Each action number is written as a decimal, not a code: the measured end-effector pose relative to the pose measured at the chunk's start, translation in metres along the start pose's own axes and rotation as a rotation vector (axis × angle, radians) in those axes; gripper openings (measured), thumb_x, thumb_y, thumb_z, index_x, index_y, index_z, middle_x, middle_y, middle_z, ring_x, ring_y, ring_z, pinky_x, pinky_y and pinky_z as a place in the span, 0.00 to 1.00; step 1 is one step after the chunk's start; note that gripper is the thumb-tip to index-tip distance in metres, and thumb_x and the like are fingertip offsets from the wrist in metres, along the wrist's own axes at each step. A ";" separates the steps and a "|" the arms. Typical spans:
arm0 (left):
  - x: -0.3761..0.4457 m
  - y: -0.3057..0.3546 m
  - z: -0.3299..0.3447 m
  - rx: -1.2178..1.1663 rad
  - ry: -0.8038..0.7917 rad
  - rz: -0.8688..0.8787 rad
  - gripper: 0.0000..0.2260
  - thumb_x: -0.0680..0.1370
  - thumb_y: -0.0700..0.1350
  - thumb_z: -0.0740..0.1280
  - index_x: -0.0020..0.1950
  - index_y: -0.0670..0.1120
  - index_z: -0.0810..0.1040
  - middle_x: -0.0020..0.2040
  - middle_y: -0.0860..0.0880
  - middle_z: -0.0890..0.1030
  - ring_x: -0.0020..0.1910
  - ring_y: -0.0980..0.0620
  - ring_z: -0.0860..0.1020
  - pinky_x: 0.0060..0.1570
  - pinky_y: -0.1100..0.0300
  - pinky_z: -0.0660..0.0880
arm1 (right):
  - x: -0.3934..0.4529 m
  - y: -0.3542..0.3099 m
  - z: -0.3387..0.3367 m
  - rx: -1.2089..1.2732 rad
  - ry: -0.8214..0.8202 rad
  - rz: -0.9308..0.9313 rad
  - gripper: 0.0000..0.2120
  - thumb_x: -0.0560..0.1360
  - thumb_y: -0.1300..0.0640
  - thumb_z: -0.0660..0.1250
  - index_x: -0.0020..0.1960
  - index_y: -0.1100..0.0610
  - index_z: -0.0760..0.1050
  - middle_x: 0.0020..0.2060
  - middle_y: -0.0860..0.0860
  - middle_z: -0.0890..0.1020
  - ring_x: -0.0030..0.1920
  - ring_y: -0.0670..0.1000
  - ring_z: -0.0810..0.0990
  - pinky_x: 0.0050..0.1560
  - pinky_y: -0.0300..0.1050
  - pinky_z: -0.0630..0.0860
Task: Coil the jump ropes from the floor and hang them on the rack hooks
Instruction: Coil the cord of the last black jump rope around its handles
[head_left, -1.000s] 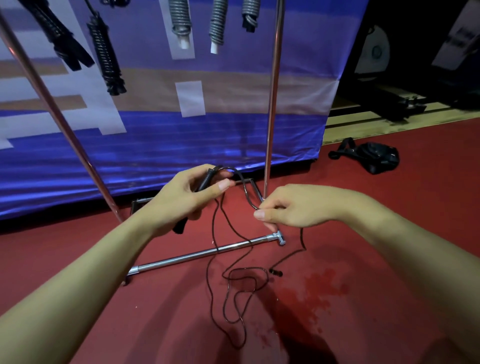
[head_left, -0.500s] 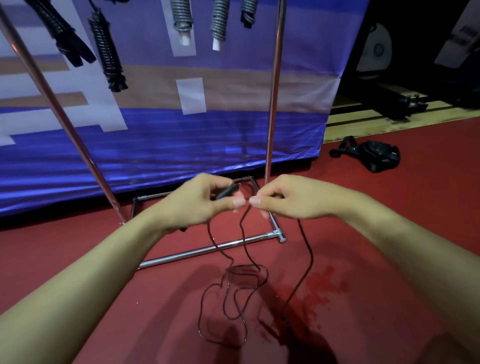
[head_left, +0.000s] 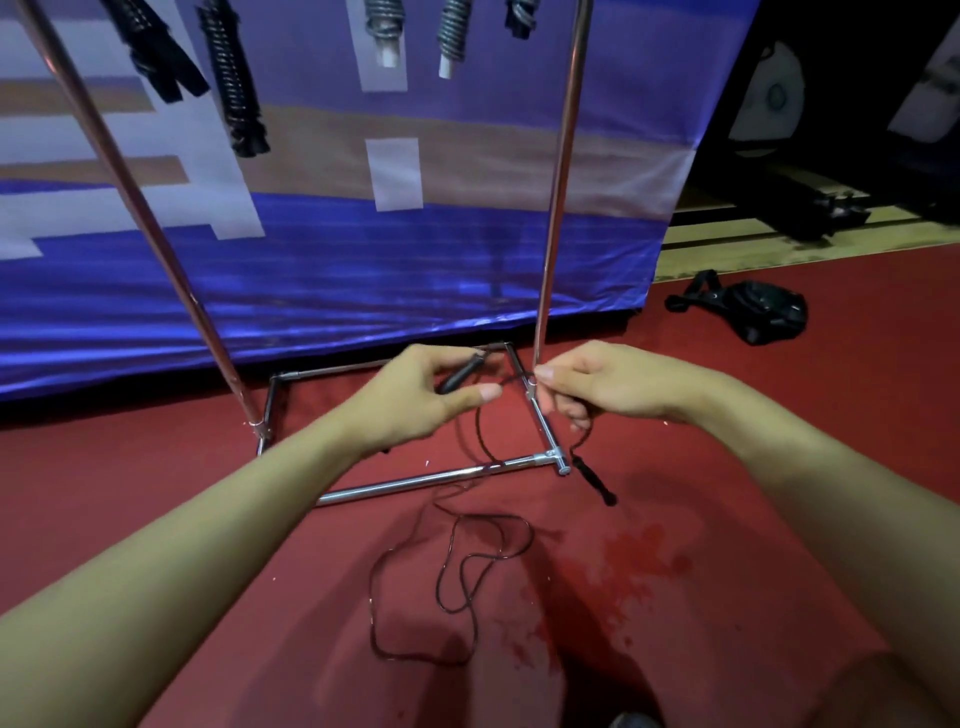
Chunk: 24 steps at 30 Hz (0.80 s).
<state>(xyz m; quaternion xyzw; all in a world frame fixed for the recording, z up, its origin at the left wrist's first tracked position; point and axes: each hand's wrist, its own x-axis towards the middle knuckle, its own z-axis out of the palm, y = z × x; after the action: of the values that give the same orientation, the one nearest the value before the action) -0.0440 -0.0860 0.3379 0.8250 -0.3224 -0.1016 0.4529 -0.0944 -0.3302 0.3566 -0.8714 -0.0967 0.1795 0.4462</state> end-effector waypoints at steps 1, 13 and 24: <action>0.001 0.006 0.009 0.011 -0.036 0.031 0.09 0.81 0.45 0.72 0.61 0.49 0.83 0.33 0.67 0.79 0.23 0.66 0.70 0.27 0.75 0.65 | 0.000 -0.006 0.002 -0.023 0.014 -0.019 0.21 0.87 0.49 0.56 0.43 0.59 0.79 0.29 0.50 0.72 0.34 0.51 0.74 0.43 0.43 0.77; 0.008 -0.028 -0.053 0.228 0.172 -0.014 0.09 0.81 0.47 0.72 0.42 0.47 0.84 0.37 0.55 0.85 0.34 0.57 0.75 0.41 0.60 0.72 | -0.012 0.028 -0.007 0.026 -0.183 0.247 0.19 0.84 0.48 0.63 0.38 0.56 0.71 0.24 0.49 0.66 0.25 0.48 0.68 0.57 0.57 0.81; 0.003 -0.025 -0.044 0.096 0.278 -0.213 0.08 0.83 0.47 0.68 0.62 0.52 0.81 0.47 0.53 0.83 0.43 0.56 0.81 0.49 0.65 0.75 | 0.007 0.018 -0.010 0.694 0.150 0.202 0.14 0.87 0.56 0.53 0.46 0.58 0.72 0.31 0.47 0.63 0.28 0.44 0.58 0.29 0.37 0.58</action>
<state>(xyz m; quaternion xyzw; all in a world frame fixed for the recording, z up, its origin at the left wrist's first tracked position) -0.0107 -0.0484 0.3431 0.8813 -0.1722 -0.0185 0.4396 -0.0835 -0.3458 0.3457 -0.6841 0.0893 0.1802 0.7011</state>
